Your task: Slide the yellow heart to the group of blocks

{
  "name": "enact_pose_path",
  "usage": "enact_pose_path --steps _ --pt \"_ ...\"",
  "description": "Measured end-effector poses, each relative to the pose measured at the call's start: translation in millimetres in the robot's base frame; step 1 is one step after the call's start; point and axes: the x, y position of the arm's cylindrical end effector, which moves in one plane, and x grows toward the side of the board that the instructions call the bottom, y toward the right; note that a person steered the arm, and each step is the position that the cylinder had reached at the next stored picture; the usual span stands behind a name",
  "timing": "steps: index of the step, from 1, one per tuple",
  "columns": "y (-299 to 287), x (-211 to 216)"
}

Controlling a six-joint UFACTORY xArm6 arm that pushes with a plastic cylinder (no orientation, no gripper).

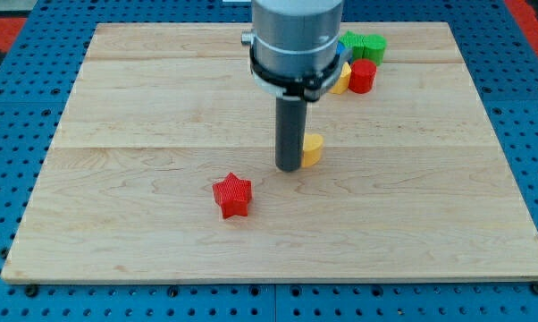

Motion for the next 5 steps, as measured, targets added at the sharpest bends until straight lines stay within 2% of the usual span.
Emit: enact_pose_path --steps 1,2,3,5 --pt "21 -43" --pt "56 -35" --pt "66 -9" --pt "80 -107"
